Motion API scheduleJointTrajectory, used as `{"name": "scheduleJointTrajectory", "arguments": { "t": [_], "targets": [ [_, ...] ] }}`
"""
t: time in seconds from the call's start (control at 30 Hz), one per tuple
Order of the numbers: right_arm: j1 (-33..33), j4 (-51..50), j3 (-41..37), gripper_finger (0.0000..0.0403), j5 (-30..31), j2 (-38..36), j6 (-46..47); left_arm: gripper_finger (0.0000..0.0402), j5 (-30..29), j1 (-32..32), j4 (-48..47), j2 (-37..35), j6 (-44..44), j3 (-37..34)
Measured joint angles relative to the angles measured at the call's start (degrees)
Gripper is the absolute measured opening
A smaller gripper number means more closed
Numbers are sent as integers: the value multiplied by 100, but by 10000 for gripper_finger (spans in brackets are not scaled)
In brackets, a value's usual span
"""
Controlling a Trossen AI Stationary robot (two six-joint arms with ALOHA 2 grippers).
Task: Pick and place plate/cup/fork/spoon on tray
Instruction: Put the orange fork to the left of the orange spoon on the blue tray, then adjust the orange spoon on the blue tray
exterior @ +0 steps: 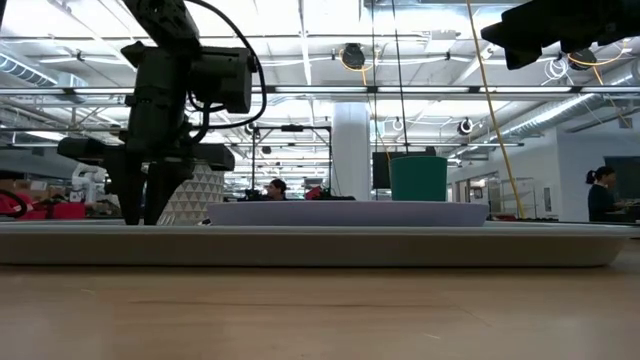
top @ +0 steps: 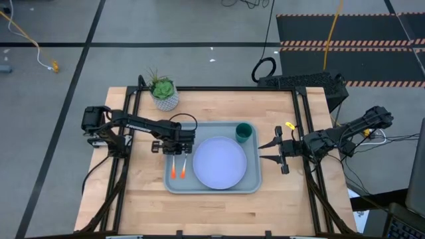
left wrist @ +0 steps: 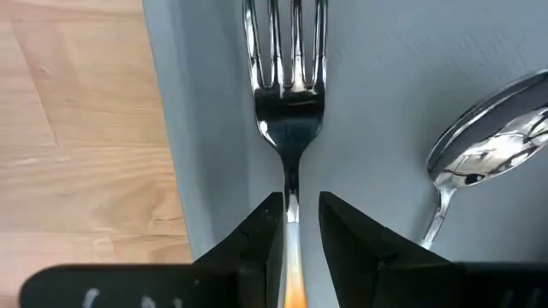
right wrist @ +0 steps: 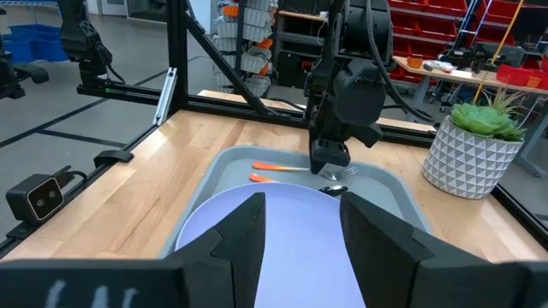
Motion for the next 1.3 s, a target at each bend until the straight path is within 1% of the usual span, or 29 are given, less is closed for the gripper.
{"name": "scheduleJointTrajectory", "arguments": {
  "t": [0.17,0.33,0.6,0.9,1.13,1.3],
  "targets": [
    [0,0,0,144,0,2,2,81,41,0,52,0,0,-1],
    [0,0,2,144,0,2,2,81,-33,0,307,-7,6,1],
    [0,0,2,144,0,0,2,81,-69,0,220,-7,49,1],
    [0,-11,2,144,0,0,4,81,-471,-4,271,-7,58,1],
    [-1,-48,2,144,1,2,0,81,-214,26,276,-62,209,9],
    [0,-46,2,144,2,0,-7,81,-168,13,71,-122,311,343]
  ]
}}
